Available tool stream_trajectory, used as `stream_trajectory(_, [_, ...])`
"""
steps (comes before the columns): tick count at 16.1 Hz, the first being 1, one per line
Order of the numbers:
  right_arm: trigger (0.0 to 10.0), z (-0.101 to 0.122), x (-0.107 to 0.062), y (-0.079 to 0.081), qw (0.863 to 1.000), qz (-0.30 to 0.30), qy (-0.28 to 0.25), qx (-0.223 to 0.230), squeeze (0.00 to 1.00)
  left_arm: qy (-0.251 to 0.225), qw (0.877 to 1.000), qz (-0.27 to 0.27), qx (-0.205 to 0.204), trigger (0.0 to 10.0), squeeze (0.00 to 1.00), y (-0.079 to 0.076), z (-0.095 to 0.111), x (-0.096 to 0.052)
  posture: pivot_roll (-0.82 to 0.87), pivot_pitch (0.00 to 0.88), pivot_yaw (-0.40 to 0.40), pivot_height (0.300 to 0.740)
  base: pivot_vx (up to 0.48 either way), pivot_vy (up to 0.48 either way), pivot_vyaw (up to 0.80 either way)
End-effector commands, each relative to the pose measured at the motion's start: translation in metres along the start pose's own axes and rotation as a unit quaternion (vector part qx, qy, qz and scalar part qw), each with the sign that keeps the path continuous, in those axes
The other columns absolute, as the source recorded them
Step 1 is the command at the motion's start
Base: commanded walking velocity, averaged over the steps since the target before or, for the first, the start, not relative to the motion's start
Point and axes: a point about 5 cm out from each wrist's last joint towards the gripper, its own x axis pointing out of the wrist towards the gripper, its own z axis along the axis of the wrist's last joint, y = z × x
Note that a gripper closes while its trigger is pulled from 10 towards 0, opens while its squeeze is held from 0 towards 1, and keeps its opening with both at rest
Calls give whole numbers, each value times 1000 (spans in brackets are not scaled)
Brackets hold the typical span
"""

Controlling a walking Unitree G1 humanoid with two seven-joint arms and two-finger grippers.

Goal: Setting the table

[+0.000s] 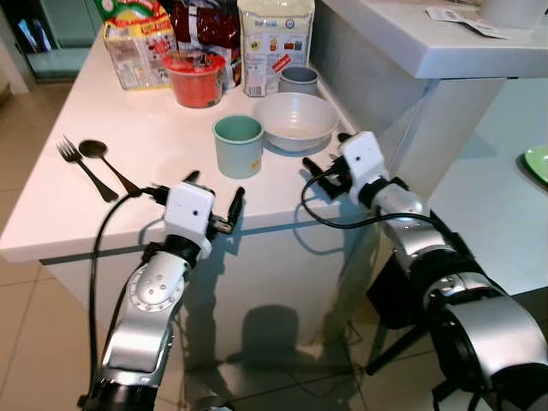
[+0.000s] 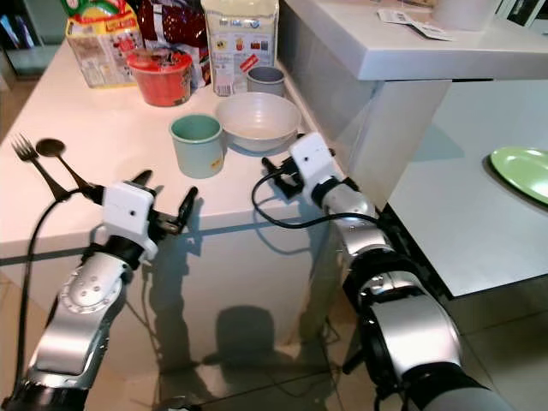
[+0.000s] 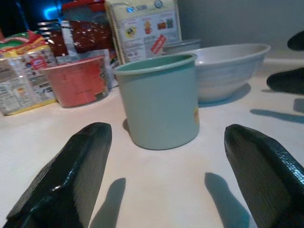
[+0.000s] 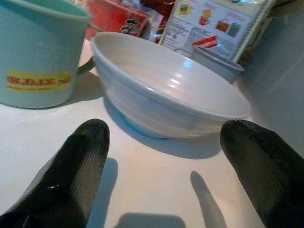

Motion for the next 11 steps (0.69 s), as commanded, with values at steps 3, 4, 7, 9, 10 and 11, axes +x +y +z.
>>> stream_trajectory(3, [10000, 11, 8, -2, 1000, 1, -4, -15, 0, -2, 1000, 14, 2, 10000, 0, 3, 9, -10, 310, 0, -86, 740, 0, 0, 0])
stream_trajectory(4, [10000, 14, 11, -1, 1000, 0, -3, -19, 0, -3, 1000, 15, 5, 10000, 0, 3, 11, -13, 323, 5, -87, 740, 0, 0, 0])
stream_trajectory(7, [10000, 21, 16, -2, 999, -3, 0, -41, 0, 5, 1000, 21, 10, 10000, 0, 7, 13, -21, 335, 31, -80, 740, 0, 0, 0])
stream_trajectory(9, [10000, 22, 18, -2, 998, -6, 7, -60, 0, 9, 1000, 20, 11, 10000, 0, 6, 14, -24, 337, 36, -75, 740, 0, 0, 0])
stream_trajectory(10, [10000, 22, 18, -4, 998, -13, 11, -54, 0, 10, 1000, 19, 11, 10000, 0, 6, 15, -25, 341, 41, -73, 740, 0, 0, 0])
stream_trajectory(11, [10000, 21, 18, -6, 999, -30, 16, -37, 0, 12, 1000, 16, 13, 10000, 0, 6, 16, -26, 344, 44, -65, 740, 0, 0, 0])
